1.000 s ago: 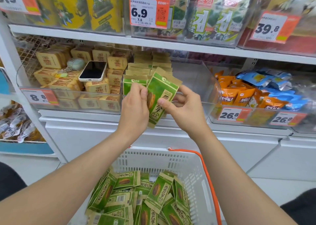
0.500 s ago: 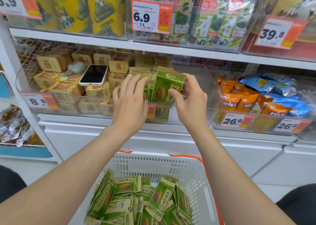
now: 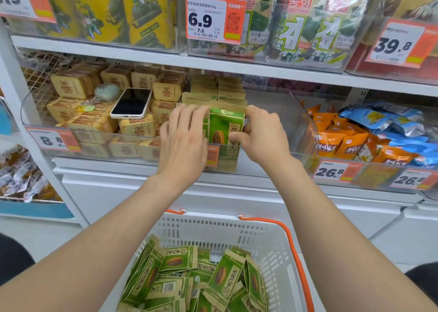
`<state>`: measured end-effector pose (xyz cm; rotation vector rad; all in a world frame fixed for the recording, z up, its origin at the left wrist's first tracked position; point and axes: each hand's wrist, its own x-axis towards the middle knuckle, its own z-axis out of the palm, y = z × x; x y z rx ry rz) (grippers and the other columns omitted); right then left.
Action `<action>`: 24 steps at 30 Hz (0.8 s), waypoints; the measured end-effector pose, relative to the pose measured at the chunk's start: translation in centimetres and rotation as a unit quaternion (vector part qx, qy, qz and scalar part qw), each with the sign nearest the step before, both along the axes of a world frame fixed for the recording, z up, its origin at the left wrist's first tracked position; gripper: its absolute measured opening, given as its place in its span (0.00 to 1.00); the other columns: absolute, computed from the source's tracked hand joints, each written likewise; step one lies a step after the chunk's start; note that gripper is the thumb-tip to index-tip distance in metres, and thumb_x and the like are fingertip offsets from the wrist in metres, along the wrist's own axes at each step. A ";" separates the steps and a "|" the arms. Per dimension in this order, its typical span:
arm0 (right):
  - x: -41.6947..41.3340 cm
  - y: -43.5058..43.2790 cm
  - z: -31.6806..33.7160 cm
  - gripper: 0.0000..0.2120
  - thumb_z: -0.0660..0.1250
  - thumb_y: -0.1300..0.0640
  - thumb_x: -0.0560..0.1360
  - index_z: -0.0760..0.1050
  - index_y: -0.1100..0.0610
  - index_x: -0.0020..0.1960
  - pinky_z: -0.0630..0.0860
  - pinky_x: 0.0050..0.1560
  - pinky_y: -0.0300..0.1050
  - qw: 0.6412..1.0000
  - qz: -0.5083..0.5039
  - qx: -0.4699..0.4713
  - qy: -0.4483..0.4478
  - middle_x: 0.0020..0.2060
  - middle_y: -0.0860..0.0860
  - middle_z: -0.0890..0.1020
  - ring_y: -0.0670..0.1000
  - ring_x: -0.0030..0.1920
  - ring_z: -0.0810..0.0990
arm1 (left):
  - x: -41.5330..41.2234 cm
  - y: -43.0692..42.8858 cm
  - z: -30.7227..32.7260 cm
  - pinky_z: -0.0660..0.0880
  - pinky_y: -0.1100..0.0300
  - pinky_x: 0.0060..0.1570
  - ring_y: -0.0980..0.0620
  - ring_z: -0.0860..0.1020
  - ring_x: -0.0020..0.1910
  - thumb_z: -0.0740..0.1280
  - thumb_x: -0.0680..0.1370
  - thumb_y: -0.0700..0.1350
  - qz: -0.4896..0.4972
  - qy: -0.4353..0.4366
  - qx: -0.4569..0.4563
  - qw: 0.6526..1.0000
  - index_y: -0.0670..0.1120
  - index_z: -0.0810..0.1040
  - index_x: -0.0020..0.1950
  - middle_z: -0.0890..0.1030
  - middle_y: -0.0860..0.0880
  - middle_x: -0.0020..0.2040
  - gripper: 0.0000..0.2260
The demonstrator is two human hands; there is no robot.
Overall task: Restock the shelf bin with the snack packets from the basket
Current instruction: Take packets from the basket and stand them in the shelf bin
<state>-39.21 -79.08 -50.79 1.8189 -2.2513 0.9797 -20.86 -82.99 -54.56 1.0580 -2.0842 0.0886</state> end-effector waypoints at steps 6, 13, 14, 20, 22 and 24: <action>-0.2 0.3 0.3 0.29 0.80 0.41 0.70 0.72 0.48 0.64 0.79 0.51 0.54 0.997 0.006 0.039 -0.073 0.43 0.45 0.81 0.54 0.55 0.78 | -0.2 -0.2 -0.9 0.64 0.38 0.73 0.41 0.55 0.84 0.69 0.79 0.39 0.004 -0.007 -0.007 1.000 0.47 0.63 0.82 0.62 0.45 0.82 0.32; -0.1 -0.9 0.3 0.39 0.69 0.34 0.77 0.64 0.61 0.74 0.71 0.51 0.48 0.979 0.018 0.149 -0.141 0.59 0.52 0.78 0.57 0.66 0.76 | -0.7 -0.8 -1.6 0.51 0.33 0.80 0.29 0.45 0.83 0.71 0.79 0.50 0.016 0.038 0.027 0.999 0.42 0.50 0.86 0.43 0.35 0.84 0.42; -0.3 -1.2 0.2 0.34 0.69 0.33 0.76 0.70 0.57 0.70 0.74 0.50 0.48 0.972 0.037 0.170 -0.156 0.57 0.48 0.80 0.54 0.62 0.78 | -0.8 -0.9 -1.6 0.53 0.33 0.80 0.29 0.46 0.83 0.72 0.78 0.52 0.018 0.057 0.040 0.997 0.41 0.48 0.86 0.42 0.35 0.84 0.45; -1.5 -2.6 1.3 0.12 0.81 0.50 0.73 0.82 0.46 0.53 0.79 0.39 0.35 0.913 0.145 0.223 -0.309 0.46 0.38 0.85 0.38 0.45 0.82 | -1.2 -1.2 -1.6 0.52 0.43 0.82 0.42 0.45 0.85 0.74 0.75 0.59 0.001 0.159 0.142 0.977 0.44 0.37 0.85 0.43 0.40 0.86 0.55; -2.1 -3.1 1.4 0.17 0.82 0.53 0.71 0.83 0.47 0.57 0.79 0.38 0.34 0.905 0.171 0.233 -0.311 0.48 0.39 0.87 0.38 0.46 0.84 | -1.2 -1.2 -1.6 0.51 0.46 0.83 0.44 0.47 0.85 0.75 0.75 0.56 0.000 0.161 0.141 0.977 0.43 0.36 0.85 0.46 0.41 0.86 0.55; -2.3 -3.4 1.3 0.21 0.83 0.54 0.70 0.82 0.46 0.60 0.81 0.46 0.39 0.910 0.182 0.245 -0.282 0.50 0.39 0.87 0.39 0.50 0.85 | -1.1 -1.4 -1.5 0.54 0.46 0.83 0.45 0.49 0.85 0.75 0.75 0.51 0.006 0.175 0.144 0.974 0.43 0.36 0.85 0.48 0.42 0.86 0.54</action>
